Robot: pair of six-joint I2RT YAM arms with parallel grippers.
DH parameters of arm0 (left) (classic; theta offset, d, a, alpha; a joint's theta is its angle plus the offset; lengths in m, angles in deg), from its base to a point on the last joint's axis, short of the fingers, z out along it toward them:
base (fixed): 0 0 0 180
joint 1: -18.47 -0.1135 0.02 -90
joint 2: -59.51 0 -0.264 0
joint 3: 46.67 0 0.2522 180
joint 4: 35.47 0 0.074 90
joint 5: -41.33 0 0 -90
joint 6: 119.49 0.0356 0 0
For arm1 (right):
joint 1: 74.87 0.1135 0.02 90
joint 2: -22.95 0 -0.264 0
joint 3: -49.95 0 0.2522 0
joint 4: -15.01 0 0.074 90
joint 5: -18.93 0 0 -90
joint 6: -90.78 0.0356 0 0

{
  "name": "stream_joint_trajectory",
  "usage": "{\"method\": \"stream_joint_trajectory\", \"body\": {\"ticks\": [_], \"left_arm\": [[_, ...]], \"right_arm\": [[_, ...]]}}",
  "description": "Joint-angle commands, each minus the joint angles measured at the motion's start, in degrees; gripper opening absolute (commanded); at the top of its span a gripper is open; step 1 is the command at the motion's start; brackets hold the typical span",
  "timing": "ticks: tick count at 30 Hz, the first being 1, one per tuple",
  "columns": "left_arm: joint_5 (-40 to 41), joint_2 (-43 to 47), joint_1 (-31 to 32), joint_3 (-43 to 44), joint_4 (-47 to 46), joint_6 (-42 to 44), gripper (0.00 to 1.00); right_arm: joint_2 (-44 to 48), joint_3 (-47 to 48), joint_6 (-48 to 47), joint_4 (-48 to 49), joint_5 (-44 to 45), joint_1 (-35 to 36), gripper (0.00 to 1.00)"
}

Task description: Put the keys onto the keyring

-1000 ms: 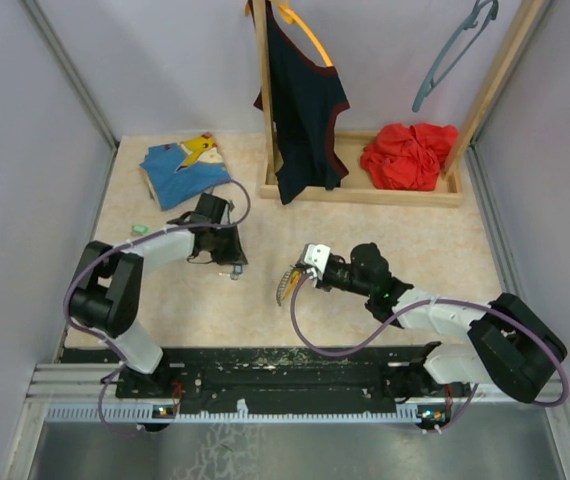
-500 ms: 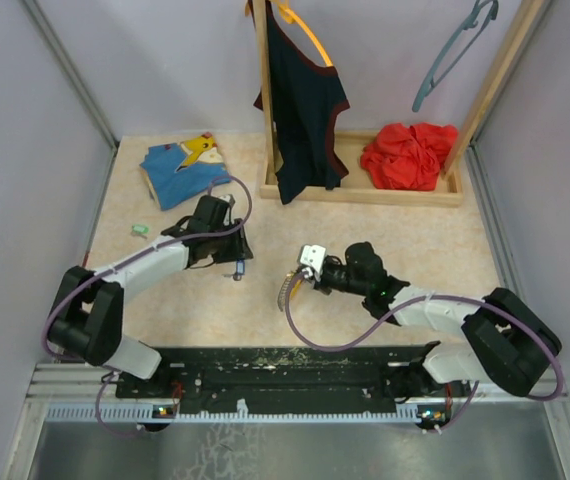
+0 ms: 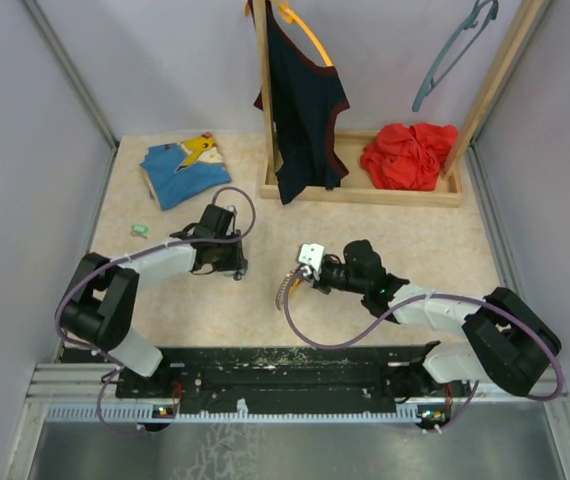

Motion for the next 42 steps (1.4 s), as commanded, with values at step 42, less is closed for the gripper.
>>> {"method": "stream_joint_trajectory", "body": {"ticks": [42], "left_arm": [[7.4,13.9,7.0,-12.3,-8.4,-3.6,0.44]], "right_arm": [[1.6,3.9,4.1,-1.6,-3.5,0.3,0.0]]}}
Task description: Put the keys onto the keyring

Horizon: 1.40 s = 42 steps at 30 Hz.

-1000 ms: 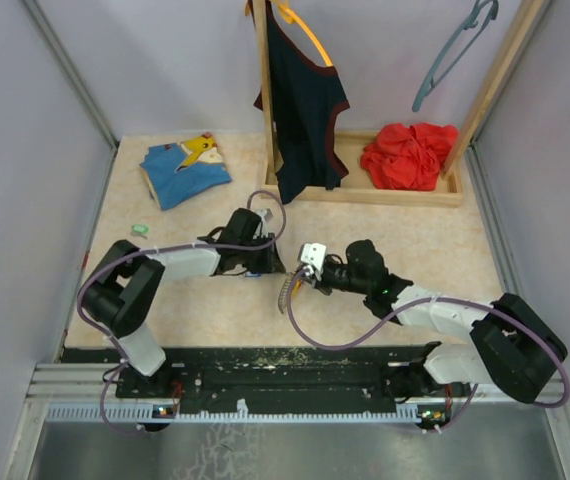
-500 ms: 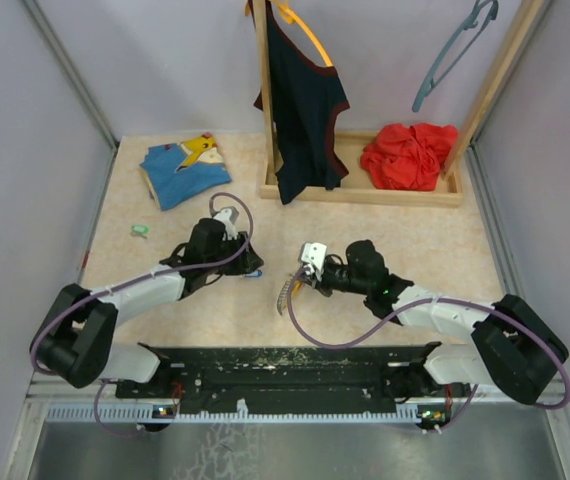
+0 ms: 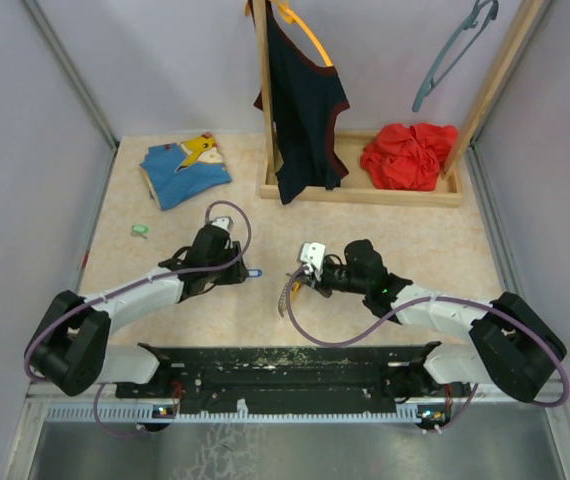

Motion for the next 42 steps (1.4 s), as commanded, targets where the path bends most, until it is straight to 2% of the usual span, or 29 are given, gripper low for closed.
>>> {"method": "stream_joint_trajectory", "body": {"ticks": [1,22,26,29,31,38,42], "left_arm": [[3.5,-0.6,1.9,-0.3,-1.0,-0.8,0.43],[11.3,-8.6,6.7,0.5,-6.9,0.2,0.24],[12.5,-9.9,6.8,1.0,-6.7,1.1,0.17],[13.0,-11.0,6.8,1.4,-7.5,3.3,0.05],[11.1,-12.1,6.8,2.0,-9.2,6.2,0.01],[-6.1,-16.1,9.6,6.2,-19.7,15.1,0.01],[-11.4,-17.2,13.2,8.6,-24.1,18.4,0.03]], "right_arm": [[-0.6,3.3,0.6,3.1,-1.2,0.3,0.0],[-0.9,3.3,0.6,2.9,-1.4,0.3,0.0],[-0.7,3.2,0.6,2.7,-1.6,0.3,0.0],[-0.5,3.3,0.6,2.6,-1.9,0.3,0.0],[-0.2,3.1,0.8,2.3,-2.2,0.2,0.0],[4.1,1.1,1.6,2.0,-2.3,0.3,0.0],[6.9,-0.3,2.4,0.4,-2.8,0.3,0.0]]}}
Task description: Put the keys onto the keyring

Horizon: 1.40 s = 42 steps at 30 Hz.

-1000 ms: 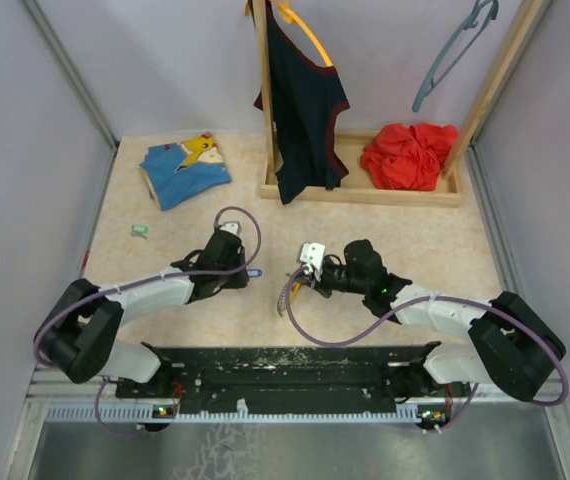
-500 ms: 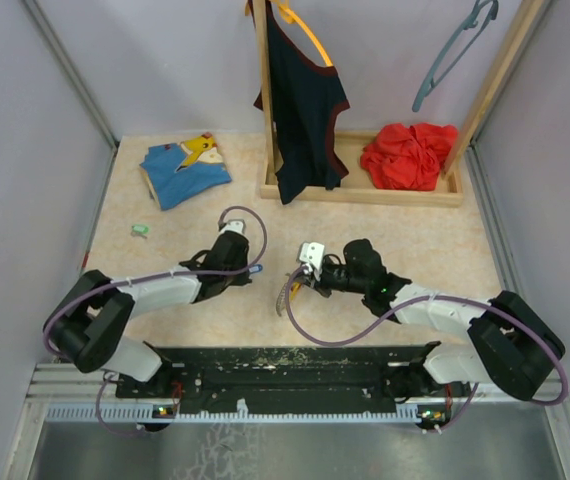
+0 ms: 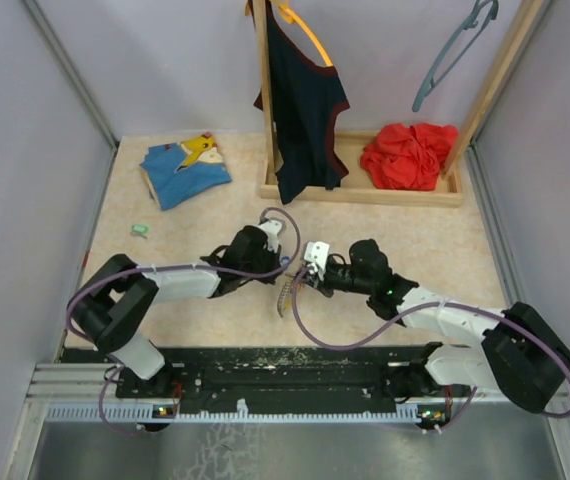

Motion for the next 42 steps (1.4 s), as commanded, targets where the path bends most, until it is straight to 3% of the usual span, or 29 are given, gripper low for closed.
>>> {"method": "stream_joint_trajectory", "body": {"ticks": [1,6,9,17,26,34,42], "left_arm": [[-9.6,-0.5,3.5,2.9,-7.4,5.7,0.05],[-6.6,5.2,3.0,-3.6,-13.8,7.3,0.28],[-5.4,10.3,0.8,-8.4,-16.9,9.2,0.34],[-18.3,21.6,-9.6,-23.4,-35.5,9.2,0.47],[-39.8,15.5,-18.0,-32.8,-72.6,2.8,0.48],[-52.6,5.9,-20.2,-31.2,-90.1,-2.6,0.49],[-59.0,3.1,-20.2,-28.4,-91.0,-1.4,0.47]], "right_arm": [[4.6,-0.9,1.6,1.7,-1.9,0.3,0.0],[6.2,-2.2,2.0,2.2,-1.9,0.3,0.0],[5.6,-2.3,2.2,3.5,-1.9,0.3,0.0],[0.6,-2.6,6.5,14.9,-6.9,-1.8,0.0],[-8.2,-1.9,13.0,31.1,-15.1,-5.2,0.0],[-13.6,-0.6,15.0,40.5,-20.0,-5.8,0.0],[-15.8,1.6,16.1,41.3,-23.9,-5.9,0.0]]}}
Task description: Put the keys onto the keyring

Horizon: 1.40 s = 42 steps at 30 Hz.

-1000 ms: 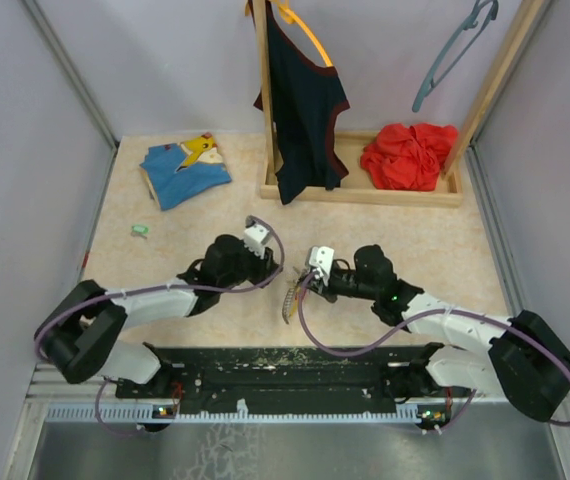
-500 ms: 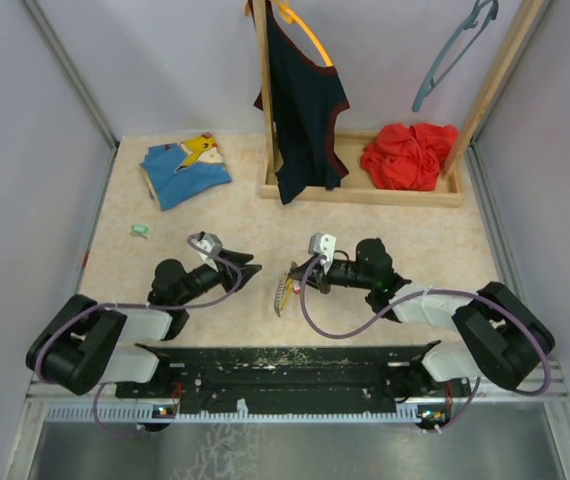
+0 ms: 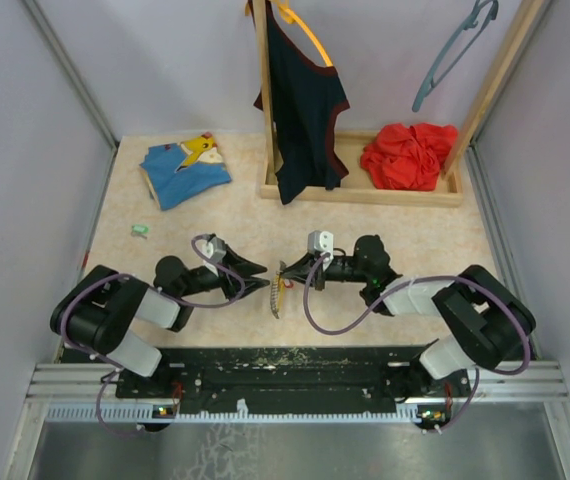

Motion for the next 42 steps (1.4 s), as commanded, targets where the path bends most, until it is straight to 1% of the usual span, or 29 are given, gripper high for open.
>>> {"method": "stream_joint_trajectory", "body": {"ticks": [1,4,9,16,24,31,32,34,42], "left_arm": [[-5.5,0.0,-0.3,1.7,-15.5,-0.2,0.46],[-5.8,0.1,-0.3,2.2,-15.6,-0.2,0.44],[-5.9,0.1,-0.3,3.3,-15.6,-0.8,0.37],[-5.6,1.2,-0.3,3.1,-15.6,-0.8,0.31],[-6.6,1.4,-0.1,4.2,-15.5,-3.0,0.31],[-6.7,1.4,1.1,4.6,-15.6,-3.1,0.3],[-6.7,1.3,1.1,4.7,-15.6,-3.3,0.29],[-6.9,1.2,1.2,4.9,-15.5,-3.5,0.24],[-7.0,0.6,1.8,5.2,-15.5,-3.6,0.17]], "right_arm": [[-1.0,3.5,1.2,6.4,-4.3,-0.4,0.0],[-2.0,4.0,1.5,7.2,-5.1,-0.4,0.0],[-3.9,5.4,2.6,8.6,-7.1,-0.3,0.0],[-5.0,5.5,2.9,9.4,-7.2,-0.4,0.0],[-6.0,6.0,3.4,9.6,-7.6,-0.4,0.0],[-6.7,6.4,3.9,10.4,-7.3,-0.1,0.0],[-6.8,6.5,3.8,10.3,-7.3,0.0,0.0],[-6.9,6.5,3.8,10.2,-7.3,0.0,0.0],[-7.3,6.8,3.8,10.2,-7.4,0.2,0.0]]}}
